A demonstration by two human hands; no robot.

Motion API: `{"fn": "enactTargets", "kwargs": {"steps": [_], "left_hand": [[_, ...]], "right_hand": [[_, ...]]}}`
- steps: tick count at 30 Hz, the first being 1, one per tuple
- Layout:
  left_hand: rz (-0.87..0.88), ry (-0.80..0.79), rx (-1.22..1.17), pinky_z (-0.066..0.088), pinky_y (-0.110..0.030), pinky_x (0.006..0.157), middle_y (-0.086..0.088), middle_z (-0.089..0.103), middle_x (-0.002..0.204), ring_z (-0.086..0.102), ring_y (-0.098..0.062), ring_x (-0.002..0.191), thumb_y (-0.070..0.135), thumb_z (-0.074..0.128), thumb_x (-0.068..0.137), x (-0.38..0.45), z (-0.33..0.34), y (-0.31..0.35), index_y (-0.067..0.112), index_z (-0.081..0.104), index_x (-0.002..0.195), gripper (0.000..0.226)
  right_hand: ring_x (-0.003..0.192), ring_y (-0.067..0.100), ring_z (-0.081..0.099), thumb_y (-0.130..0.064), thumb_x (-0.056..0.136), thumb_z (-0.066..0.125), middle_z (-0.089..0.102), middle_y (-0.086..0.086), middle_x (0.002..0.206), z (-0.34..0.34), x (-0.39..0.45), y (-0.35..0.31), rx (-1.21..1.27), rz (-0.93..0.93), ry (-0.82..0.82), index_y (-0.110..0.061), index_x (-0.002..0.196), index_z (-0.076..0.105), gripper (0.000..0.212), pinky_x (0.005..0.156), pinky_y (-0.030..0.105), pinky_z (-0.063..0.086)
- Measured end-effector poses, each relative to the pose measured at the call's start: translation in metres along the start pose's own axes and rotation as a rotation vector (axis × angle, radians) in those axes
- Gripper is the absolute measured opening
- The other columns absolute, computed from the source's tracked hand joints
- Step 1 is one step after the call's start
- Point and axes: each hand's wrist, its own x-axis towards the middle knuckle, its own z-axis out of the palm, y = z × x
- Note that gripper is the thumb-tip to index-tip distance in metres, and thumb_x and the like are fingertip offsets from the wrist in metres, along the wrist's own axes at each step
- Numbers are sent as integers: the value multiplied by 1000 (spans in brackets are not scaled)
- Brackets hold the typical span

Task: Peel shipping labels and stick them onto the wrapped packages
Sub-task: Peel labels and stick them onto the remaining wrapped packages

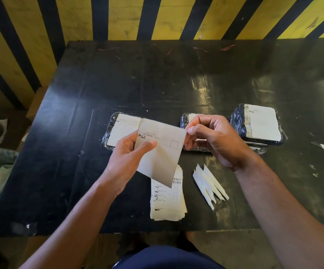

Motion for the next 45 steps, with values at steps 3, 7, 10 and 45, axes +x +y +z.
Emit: {"fn": "enactTargets", "kwargs": {"steps": [3, 7, 10, 45], "left_hand": [[-2, 0, 1, 51, -33, 88, 9, 81, 114, 75, -9, 104, 15, 61, 104, 0, 1, 0, 23, 74, 117, 19], [-11, 4, 1, 51, -31, 85, 11, 81, 111, 75, -5, 99, 15, 61, 104, 1, 1, 0, 24, 74, 116, 19], [-17, -11, 14, 51, -34, 89, 8, 81, 114, 75, -10, 104, 16, 61, 104, 2, -1, -2, 22, 74, 117, 20], [184, 19, 92, 60, -24, 76, 0, 81, 88, 77, -11, 81, 15, 75, 96, -3, 25, -7, 14, 77, 94, 3]], "right_hand": [[75, 29, 68, 0, 100, 57, 77, 15, 82, 0, 1, 1, 0, 3, 0, -5, 82, 70, 23, 82, 50, 49], [74, 29, 68, 1, 100, 57, 77, 14, 80, 1, 1, 1, 5, 5, 0, -5, 82, 71, 23, 83, 51, 49], [73, 28, 68, 2, 100, 57, 76, 15, 80, 1, 2, 2, 5, 2, -8, -5, 82, 71, 24, 82, 50, 49], [71, 21, 64, -9, 91, 72, 72, 15, 78, 26, -4, 37, 185, 12, -22, -13, 82, 76, 10, 75, 37, 54]]}}
